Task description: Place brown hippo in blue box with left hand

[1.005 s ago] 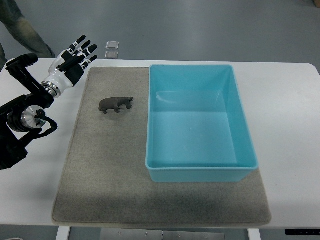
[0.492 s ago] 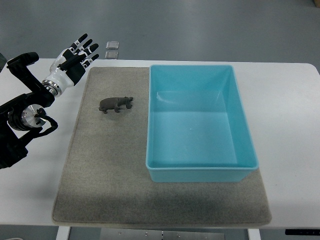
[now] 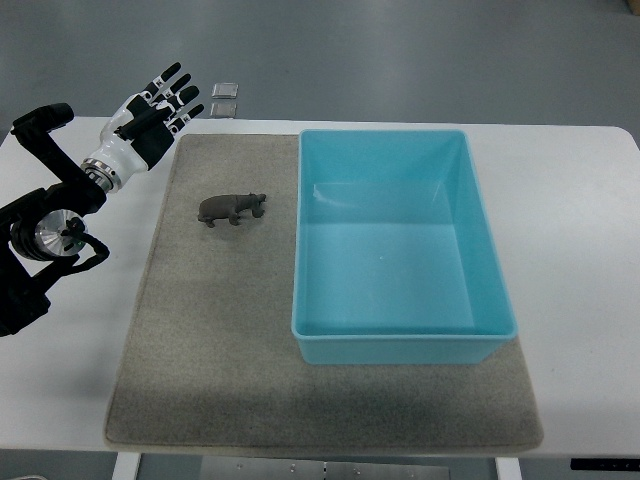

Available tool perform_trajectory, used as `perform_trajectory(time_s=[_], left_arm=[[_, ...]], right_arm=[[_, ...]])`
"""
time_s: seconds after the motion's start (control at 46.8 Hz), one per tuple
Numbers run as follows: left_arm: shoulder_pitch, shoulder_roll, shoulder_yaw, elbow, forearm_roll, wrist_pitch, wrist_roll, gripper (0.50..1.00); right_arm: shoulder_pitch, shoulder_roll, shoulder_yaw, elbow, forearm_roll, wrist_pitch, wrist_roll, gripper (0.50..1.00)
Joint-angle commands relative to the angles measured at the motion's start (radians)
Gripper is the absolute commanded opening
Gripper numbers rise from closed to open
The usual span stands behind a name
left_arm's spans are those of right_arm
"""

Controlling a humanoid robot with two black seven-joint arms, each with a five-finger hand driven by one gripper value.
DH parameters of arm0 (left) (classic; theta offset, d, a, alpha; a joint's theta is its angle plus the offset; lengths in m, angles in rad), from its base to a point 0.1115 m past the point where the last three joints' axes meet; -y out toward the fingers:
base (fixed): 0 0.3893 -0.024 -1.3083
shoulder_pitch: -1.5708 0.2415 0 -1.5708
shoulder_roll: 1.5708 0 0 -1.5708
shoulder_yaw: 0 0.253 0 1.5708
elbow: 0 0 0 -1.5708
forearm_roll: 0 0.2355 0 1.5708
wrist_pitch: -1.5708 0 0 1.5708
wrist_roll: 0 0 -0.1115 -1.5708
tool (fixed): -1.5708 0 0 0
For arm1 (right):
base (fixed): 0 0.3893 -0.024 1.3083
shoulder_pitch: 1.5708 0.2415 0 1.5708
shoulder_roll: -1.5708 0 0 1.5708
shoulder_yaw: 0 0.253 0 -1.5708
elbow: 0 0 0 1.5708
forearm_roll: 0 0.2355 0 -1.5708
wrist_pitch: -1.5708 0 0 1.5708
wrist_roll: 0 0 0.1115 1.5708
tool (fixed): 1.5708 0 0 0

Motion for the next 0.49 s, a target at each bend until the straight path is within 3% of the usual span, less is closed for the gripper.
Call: perform_trajectory(time_s=[0.0, 0.299, 0.47], left_arm=[[-0.003, 0.005, 0.017, 0.000, 0.002, 0.000, 0.000, 0.994], [-0.052, 0.051, 0.102, -0.003, 0.015, -0.001, -0.001, 0.994], [-0.053, 0.097, 0.123, -0.071, 0.118, -0.003, -0.001, 0.994]], right_arm=[[0.000, 0.000, 0.000, 0.000, -0.001, -0.001, 0.000, 0.936], [0.000, 0.000, 0.000, 0.000, 0.001, -0.001, 0.000, 0.936], [0.000, 0.000, 0.000, 0.000, -0.001, 0.001, 0.000, 0.936]])
